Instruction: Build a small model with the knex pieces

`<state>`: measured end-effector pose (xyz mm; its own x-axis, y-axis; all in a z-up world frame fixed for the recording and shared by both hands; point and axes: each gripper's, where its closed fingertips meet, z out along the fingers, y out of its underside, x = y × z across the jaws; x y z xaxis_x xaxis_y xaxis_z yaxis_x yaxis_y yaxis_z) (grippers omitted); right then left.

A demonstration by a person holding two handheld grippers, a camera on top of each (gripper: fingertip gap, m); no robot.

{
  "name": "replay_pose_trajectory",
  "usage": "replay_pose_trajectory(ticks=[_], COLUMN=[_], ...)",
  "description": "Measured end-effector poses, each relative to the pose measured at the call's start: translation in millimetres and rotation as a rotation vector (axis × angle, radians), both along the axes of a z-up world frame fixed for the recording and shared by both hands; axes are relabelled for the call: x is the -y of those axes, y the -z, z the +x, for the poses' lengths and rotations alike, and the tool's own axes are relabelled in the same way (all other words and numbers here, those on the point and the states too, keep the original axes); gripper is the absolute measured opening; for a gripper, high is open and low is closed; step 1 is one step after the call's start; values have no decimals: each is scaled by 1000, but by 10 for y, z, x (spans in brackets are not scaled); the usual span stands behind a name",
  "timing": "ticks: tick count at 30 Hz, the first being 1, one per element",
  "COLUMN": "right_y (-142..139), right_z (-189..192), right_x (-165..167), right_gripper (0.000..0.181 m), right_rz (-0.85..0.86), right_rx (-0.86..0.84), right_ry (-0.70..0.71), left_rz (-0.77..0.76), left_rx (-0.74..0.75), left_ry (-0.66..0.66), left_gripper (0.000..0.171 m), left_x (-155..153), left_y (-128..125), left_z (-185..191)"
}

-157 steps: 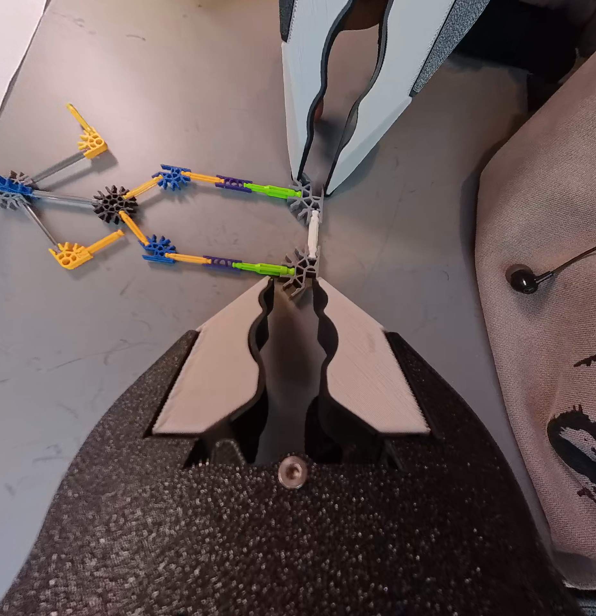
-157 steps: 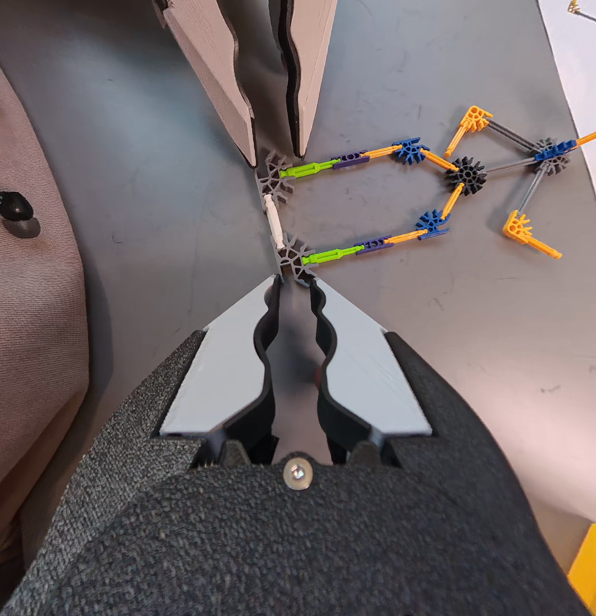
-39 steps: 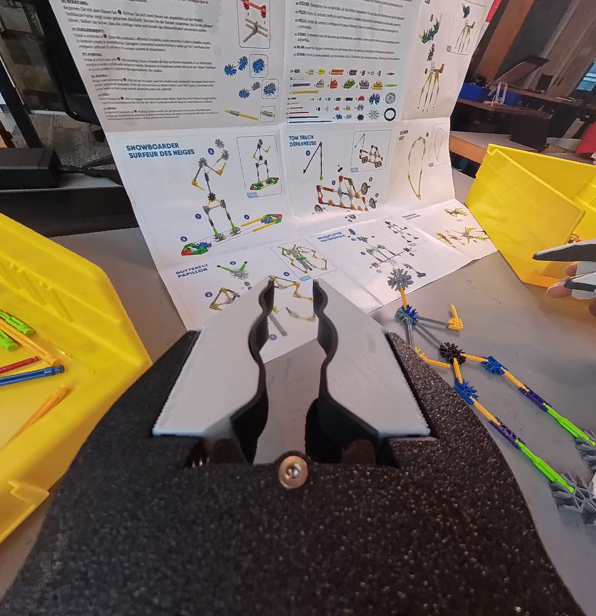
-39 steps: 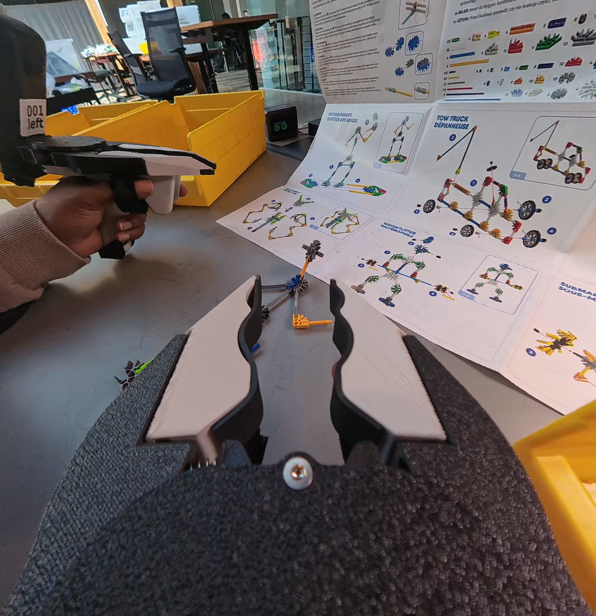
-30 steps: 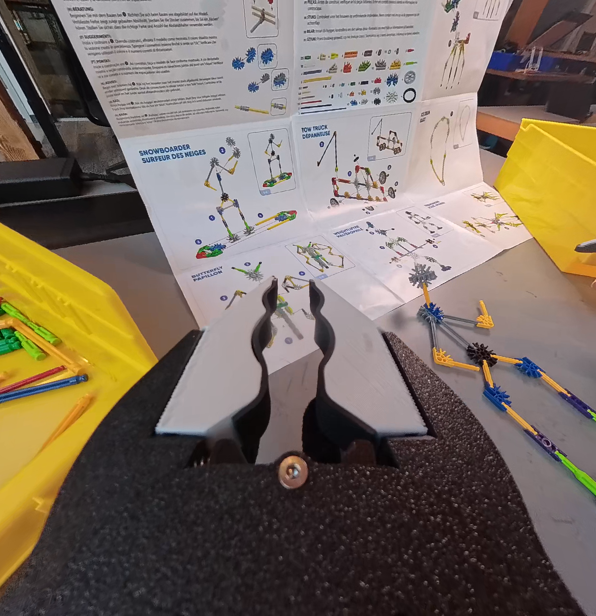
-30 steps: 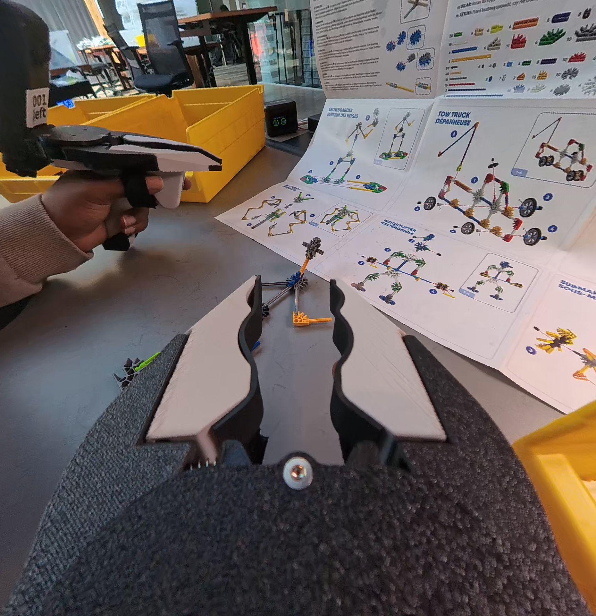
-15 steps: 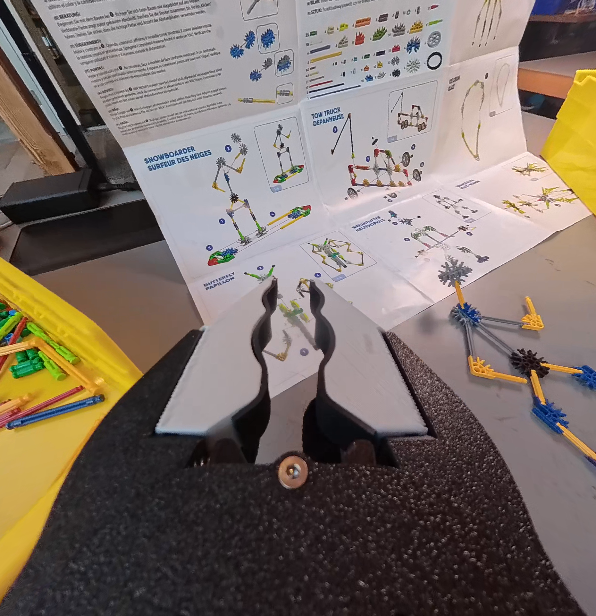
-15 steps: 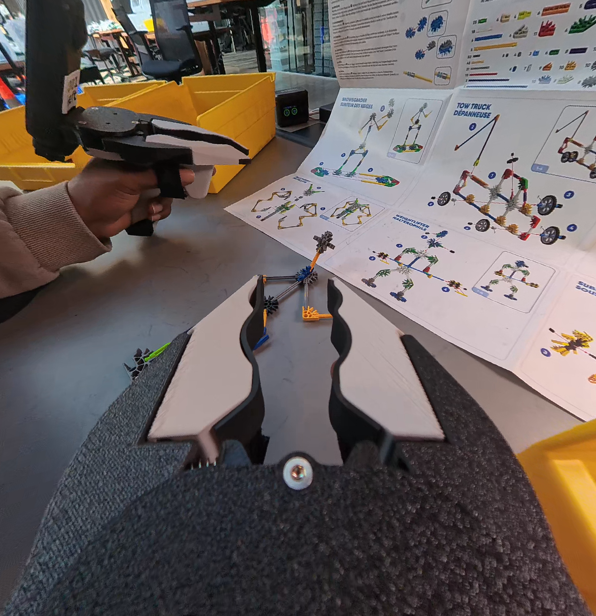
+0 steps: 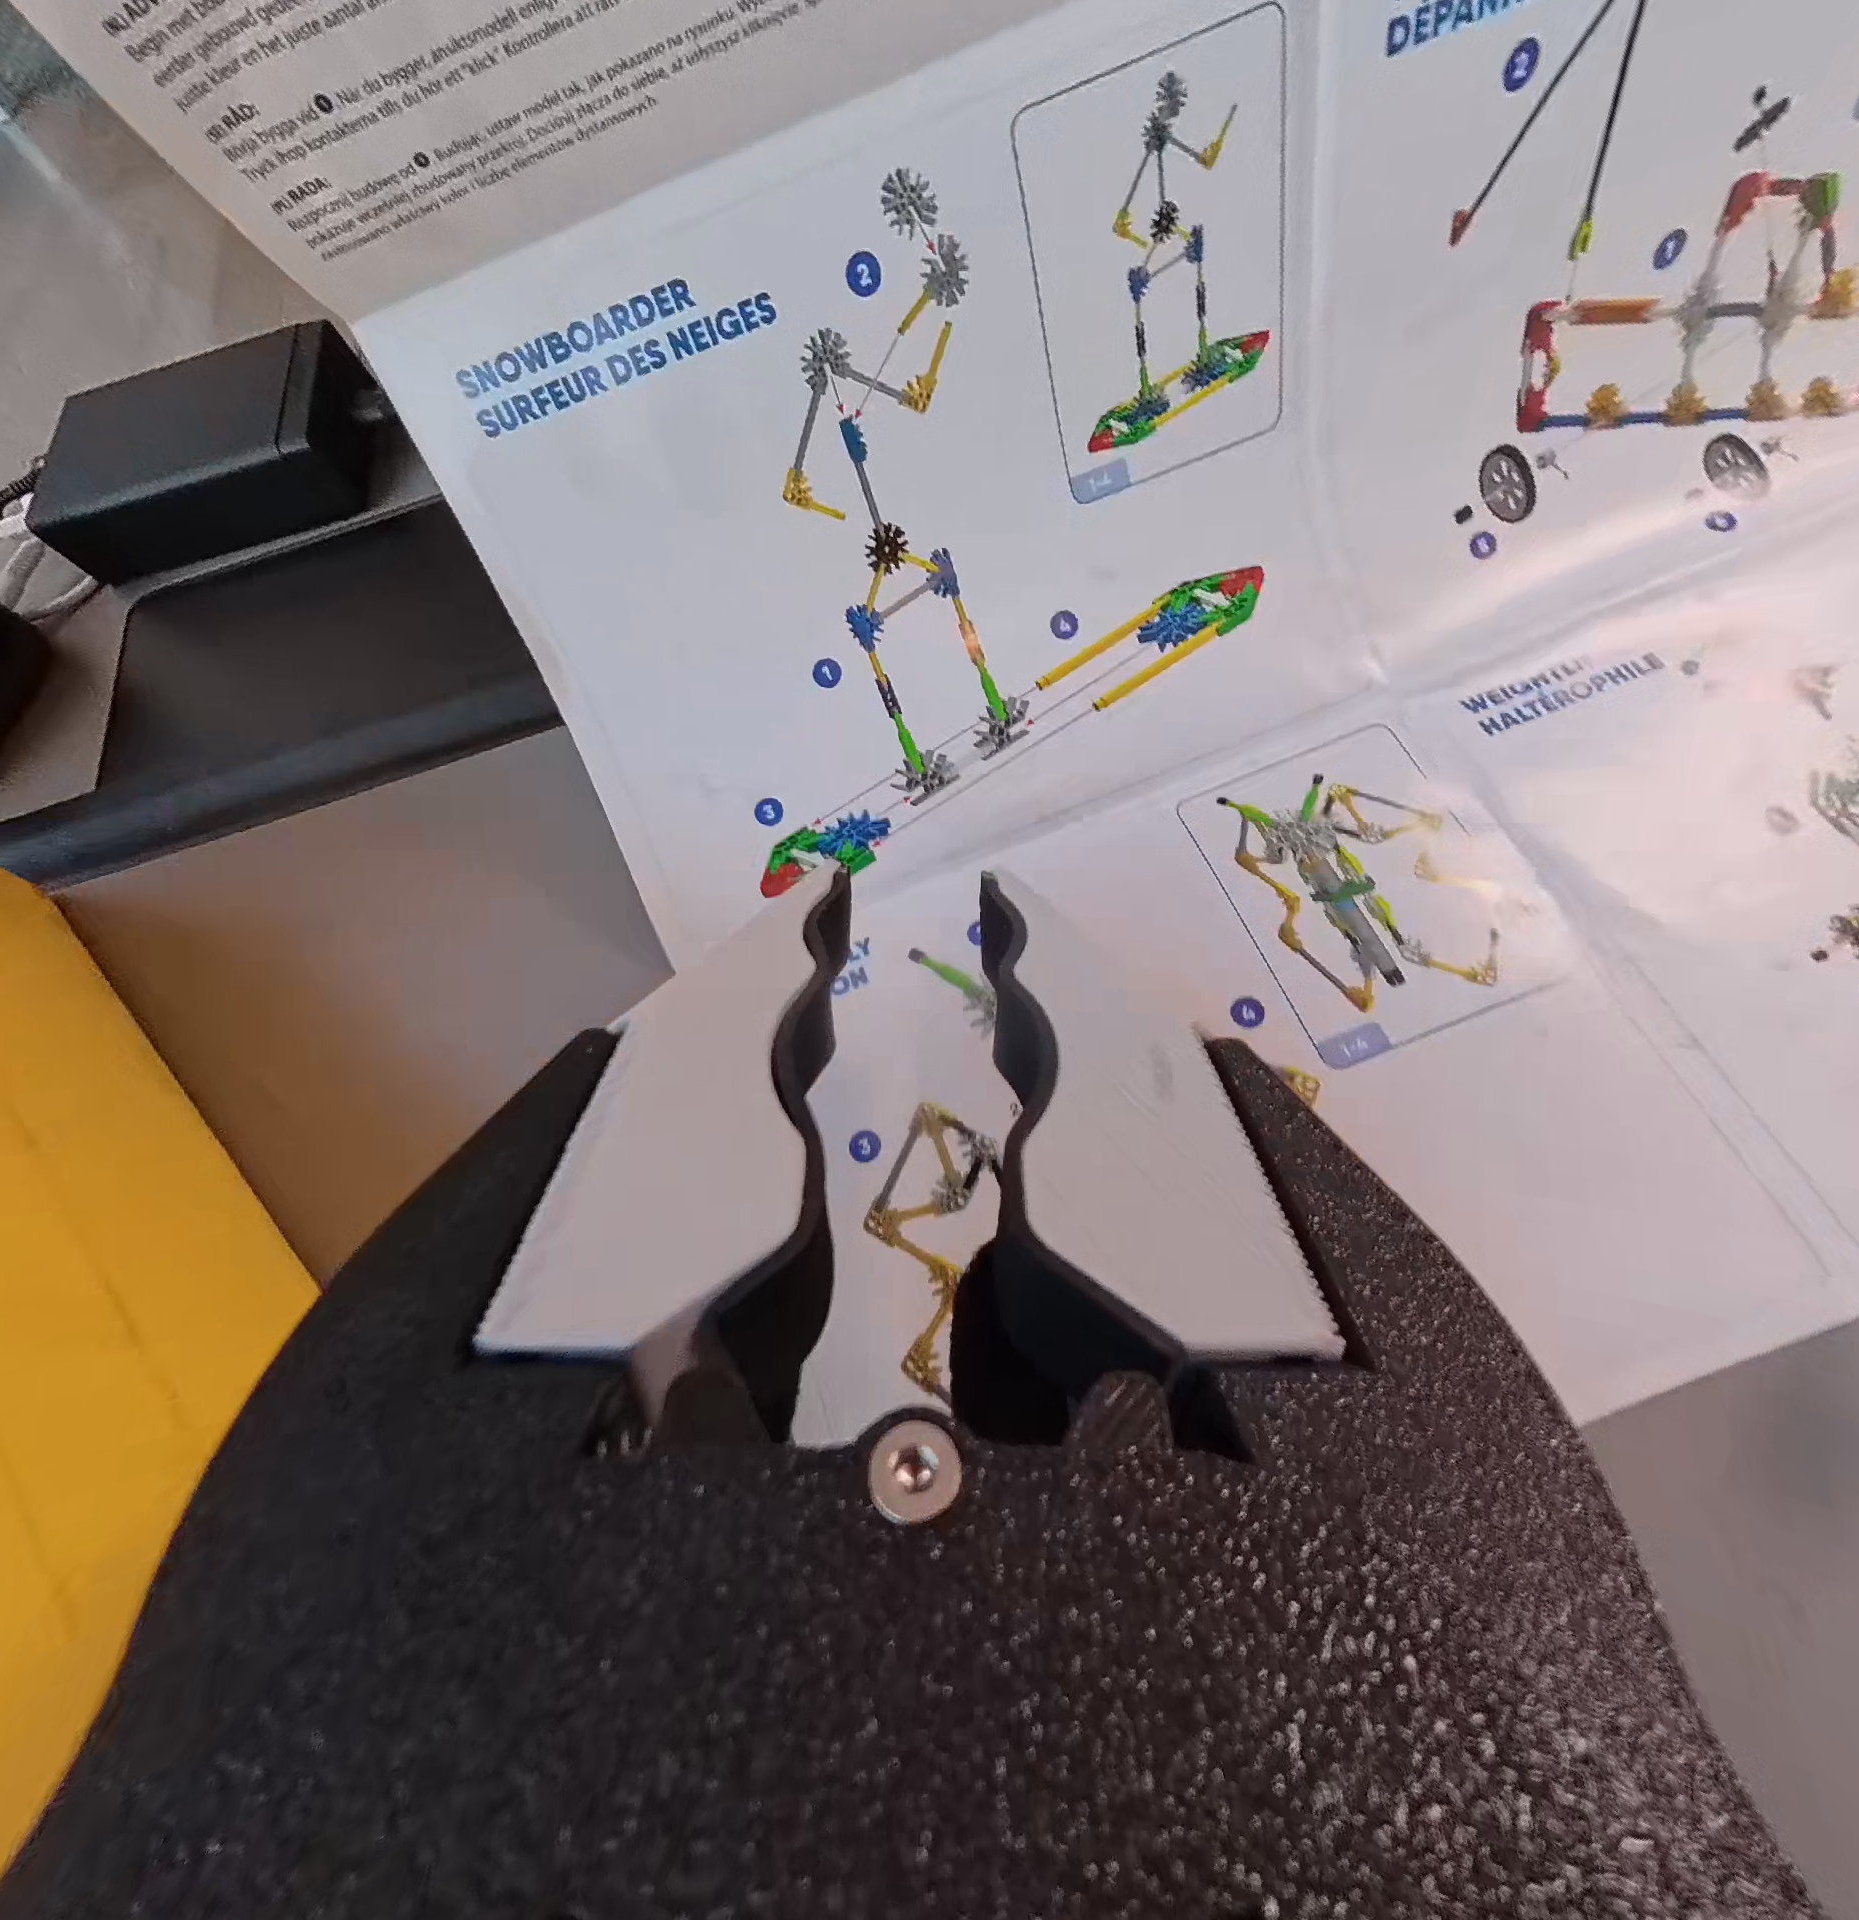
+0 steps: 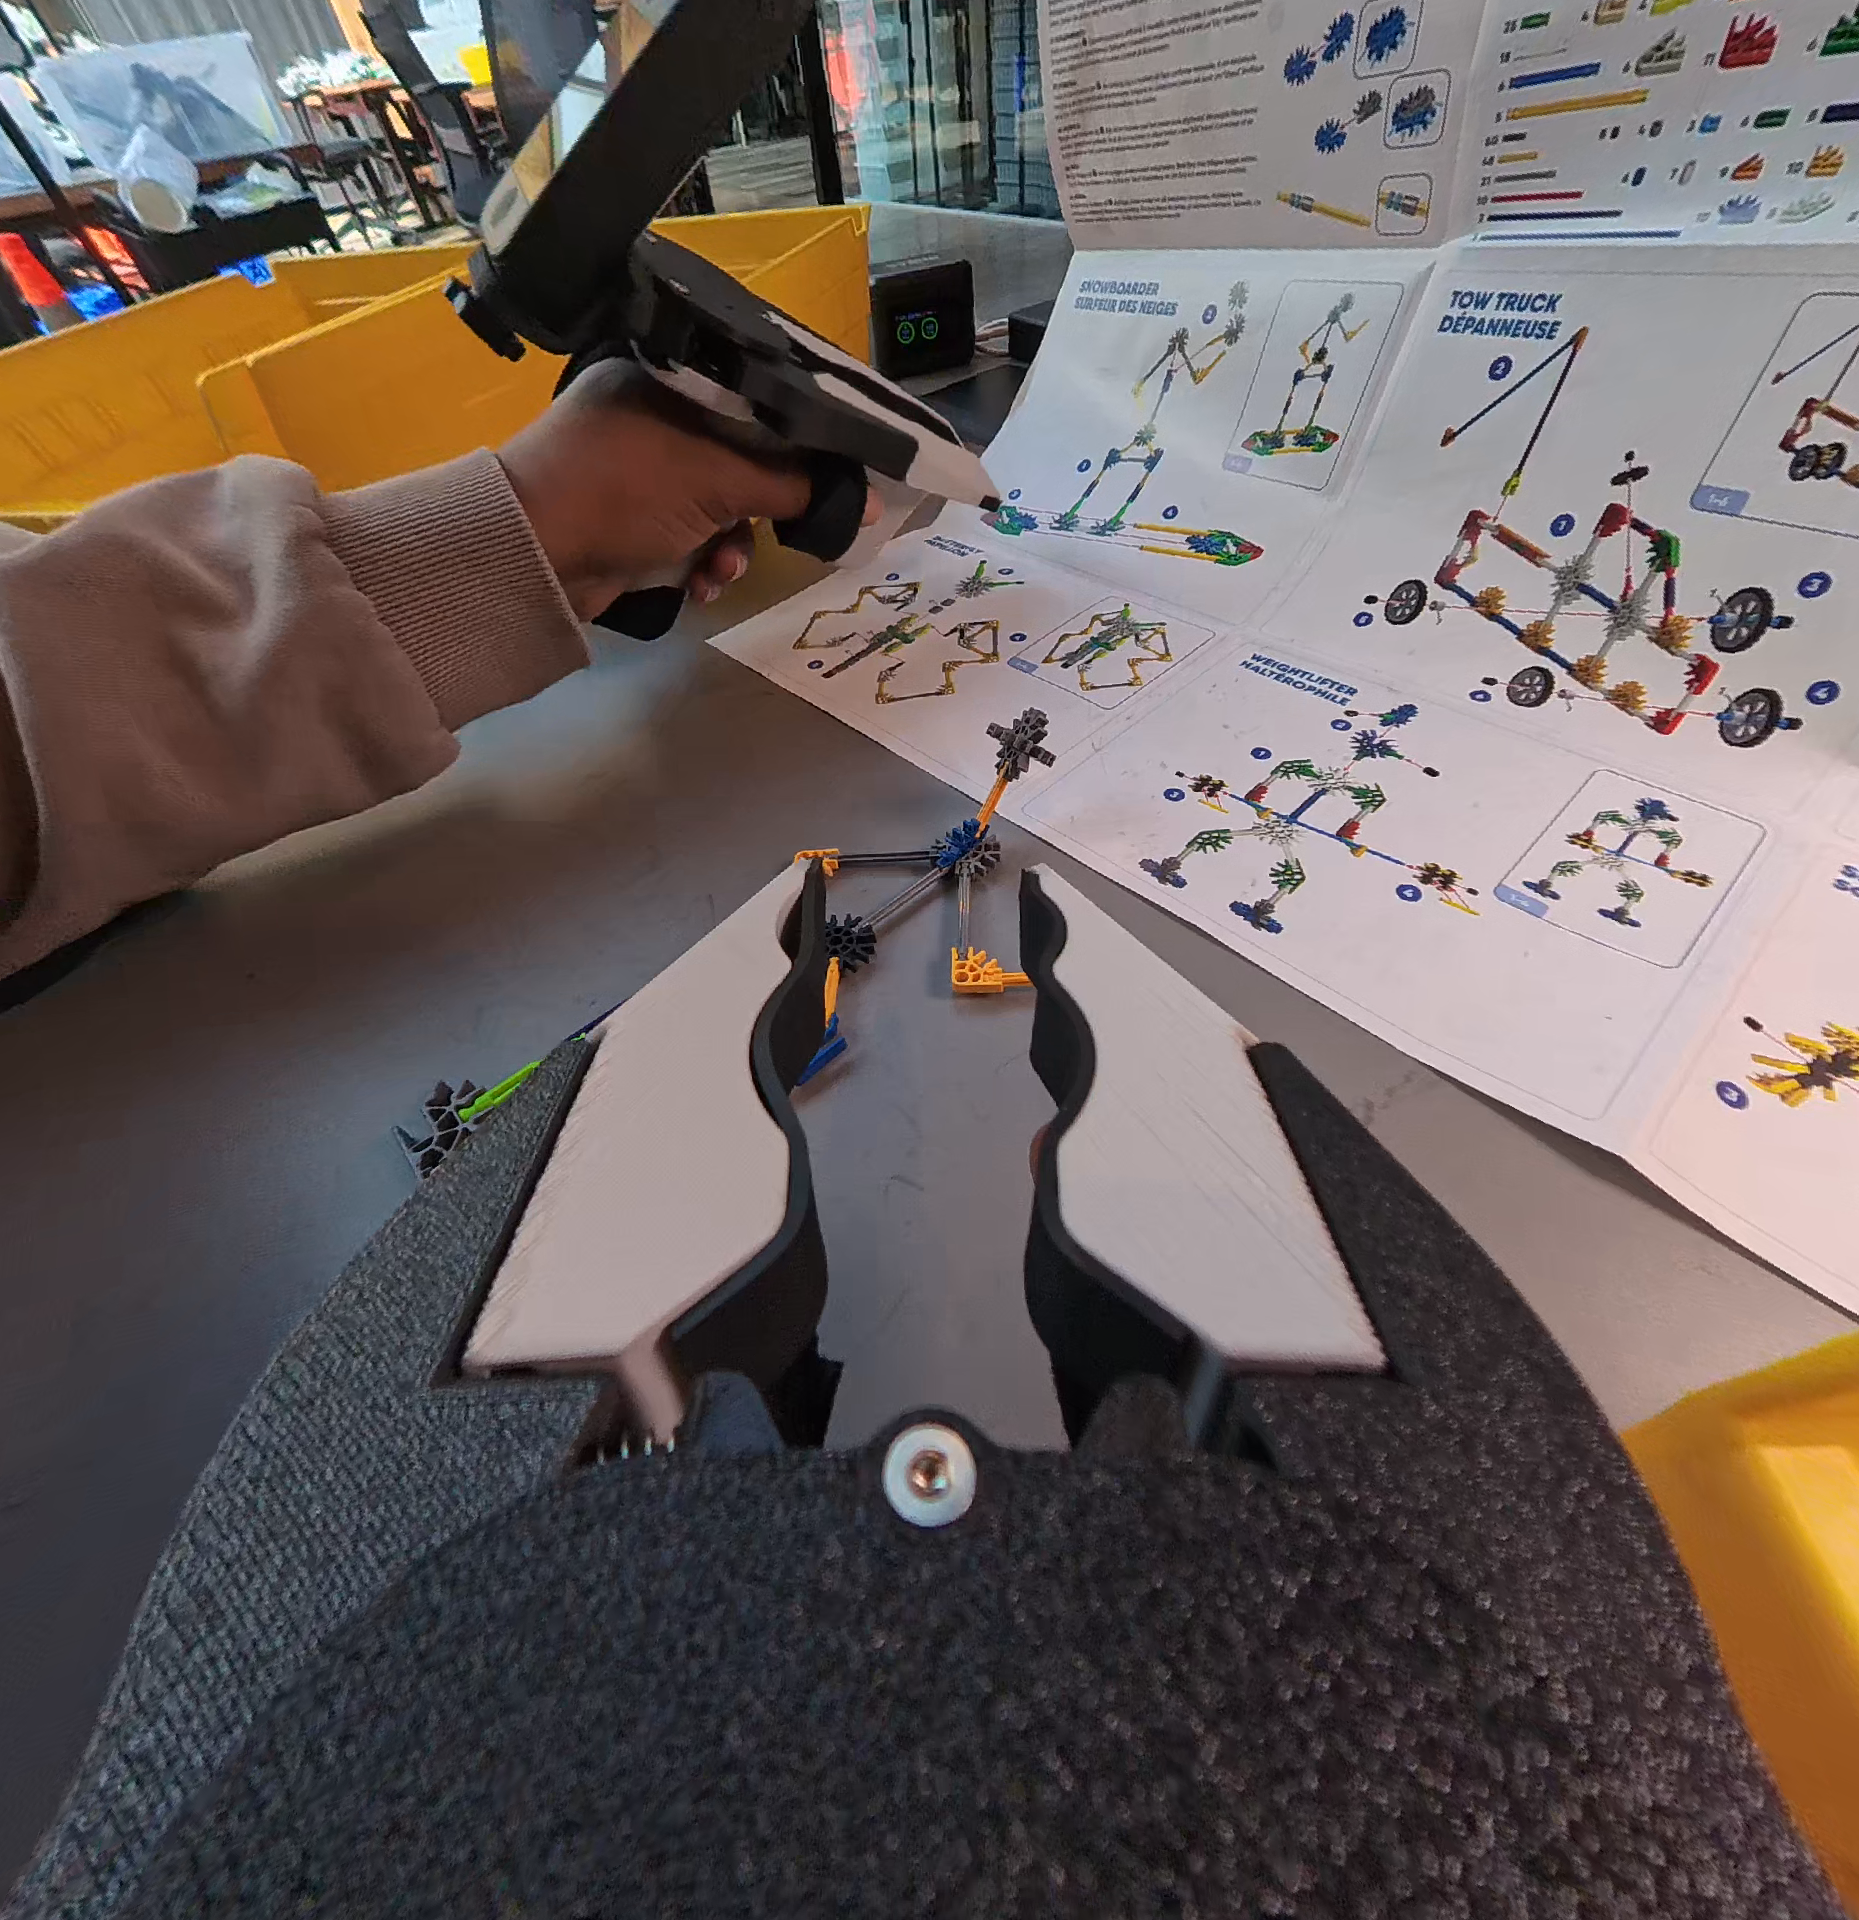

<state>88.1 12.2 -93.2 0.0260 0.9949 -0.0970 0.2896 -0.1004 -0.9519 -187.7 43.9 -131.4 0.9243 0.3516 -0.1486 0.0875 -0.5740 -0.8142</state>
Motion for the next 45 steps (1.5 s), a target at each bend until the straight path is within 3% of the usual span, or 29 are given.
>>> replay_pose_trajectory(ticks=[6,16,34,39,42,45], right_y=[-11,20,34,51,54,43], right_z=[26,26,26,21,23,29], right_x=[-30,-60,-57,-59,-85,-111], right_gripper=[36,36,36,36,36,36], right_rz=[-24,-79,-103,-108,-125,-136], right_rx=[-9,2,7,16,15,8], right_ry=[4,-3,-14,-14,-5,5], left_rz=[-83,-106,-53,59,206,295], left_rx=[-10,-14,-46,-43,-34,-123], left_ry=[-74,-72,-35,91,164,102], left_gripper=[17,13,15,22,22,22], left_x=[-107,-73,-114,-234,-215,84], left_y=[159,302,176,-183,-735,-1363], left_z=[-254,-316,-234,132,341,42])
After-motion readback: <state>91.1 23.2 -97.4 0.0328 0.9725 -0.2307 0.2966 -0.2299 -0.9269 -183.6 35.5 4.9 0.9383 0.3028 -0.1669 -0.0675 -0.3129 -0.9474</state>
